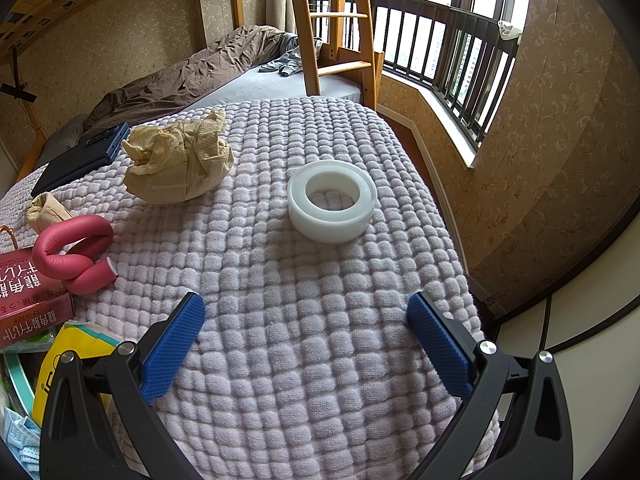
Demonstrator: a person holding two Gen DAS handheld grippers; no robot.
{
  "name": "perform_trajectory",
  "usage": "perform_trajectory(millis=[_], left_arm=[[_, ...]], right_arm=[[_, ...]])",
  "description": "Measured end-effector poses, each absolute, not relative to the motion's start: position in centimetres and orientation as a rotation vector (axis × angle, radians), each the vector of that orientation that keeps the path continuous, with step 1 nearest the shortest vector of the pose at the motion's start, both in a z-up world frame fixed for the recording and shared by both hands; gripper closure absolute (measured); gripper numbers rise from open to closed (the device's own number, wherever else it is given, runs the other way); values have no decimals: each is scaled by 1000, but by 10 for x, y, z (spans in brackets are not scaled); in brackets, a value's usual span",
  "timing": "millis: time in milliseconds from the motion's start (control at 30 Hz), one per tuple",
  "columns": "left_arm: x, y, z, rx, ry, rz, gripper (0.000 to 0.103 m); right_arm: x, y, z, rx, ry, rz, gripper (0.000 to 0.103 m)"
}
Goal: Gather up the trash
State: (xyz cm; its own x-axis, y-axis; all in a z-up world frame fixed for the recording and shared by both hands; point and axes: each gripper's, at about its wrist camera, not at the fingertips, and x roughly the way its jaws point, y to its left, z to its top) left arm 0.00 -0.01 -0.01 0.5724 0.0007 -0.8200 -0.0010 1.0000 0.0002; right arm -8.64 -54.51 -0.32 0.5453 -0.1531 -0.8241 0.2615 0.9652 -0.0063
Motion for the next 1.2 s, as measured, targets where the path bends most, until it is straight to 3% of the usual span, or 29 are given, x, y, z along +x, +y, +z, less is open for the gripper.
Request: perform_trajectory(millis=[733, 1000, 1200], left_arm=[[-1, 0, 2, 18, 960, 28, 1], [-52, 4, 63, 42, 822, -21, 1], [-92, -22, 76, 69, 786, -120, 1]], right_arm=[[-89, -544, -1, 127, 947, -276, 4], [-133, -538, 58, 216, 823, -174, 4], [-155, -491, 65, 191, 827, -95, 4]])
